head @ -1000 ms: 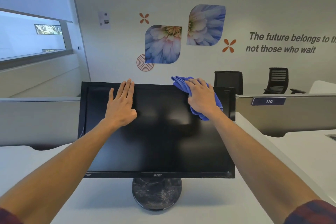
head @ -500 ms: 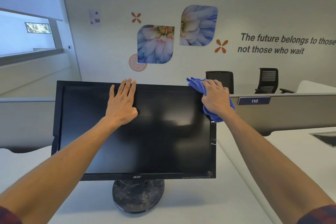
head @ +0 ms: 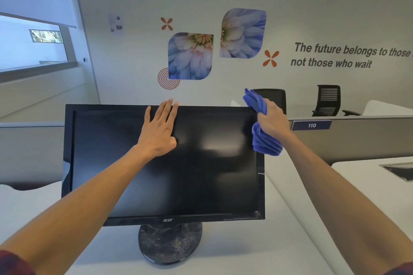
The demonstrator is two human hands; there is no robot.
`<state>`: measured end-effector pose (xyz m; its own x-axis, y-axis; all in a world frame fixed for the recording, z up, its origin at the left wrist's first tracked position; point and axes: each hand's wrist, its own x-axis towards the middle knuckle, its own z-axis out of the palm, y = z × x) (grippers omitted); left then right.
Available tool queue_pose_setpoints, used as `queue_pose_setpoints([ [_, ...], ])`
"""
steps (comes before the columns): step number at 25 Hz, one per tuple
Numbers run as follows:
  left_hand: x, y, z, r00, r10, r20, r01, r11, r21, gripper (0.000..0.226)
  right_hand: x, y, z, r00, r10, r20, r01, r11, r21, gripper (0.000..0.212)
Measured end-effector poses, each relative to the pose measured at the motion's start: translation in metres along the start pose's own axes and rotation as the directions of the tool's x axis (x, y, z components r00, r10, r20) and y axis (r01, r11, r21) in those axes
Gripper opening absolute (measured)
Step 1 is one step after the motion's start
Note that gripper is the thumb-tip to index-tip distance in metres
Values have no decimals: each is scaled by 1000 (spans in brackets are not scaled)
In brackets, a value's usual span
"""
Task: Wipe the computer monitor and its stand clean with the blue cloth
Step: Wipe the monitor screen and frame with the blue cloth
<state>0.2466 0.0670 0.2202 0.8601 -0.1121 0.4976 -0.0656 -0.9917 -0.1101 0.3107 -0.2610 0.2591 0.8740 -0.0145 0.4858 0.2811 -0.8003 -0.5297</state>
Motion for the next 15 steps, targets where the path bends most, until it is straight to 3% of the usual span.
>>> queue_pose_setpoints([
  [3,-2,2,-1,1000,-15,6,15,1000,-17,97,0,8,-9,985,172,-5,-161,934,317,44],
  [7,-2,4,-3,1000,-16,7,16,999,-42,96,-5,27,-18,918,389,77,-364,750,552,44],
  [10,-2,4,-2,1000,-10,1,10,999,-36,98,-6,22,-20,911,378,164,-400,716,572,32],
  [15,-4,9,-2,1000,0,14,0,1000,-1,99,-8,0,-7,923,304,238,-384,786,485,21],
])
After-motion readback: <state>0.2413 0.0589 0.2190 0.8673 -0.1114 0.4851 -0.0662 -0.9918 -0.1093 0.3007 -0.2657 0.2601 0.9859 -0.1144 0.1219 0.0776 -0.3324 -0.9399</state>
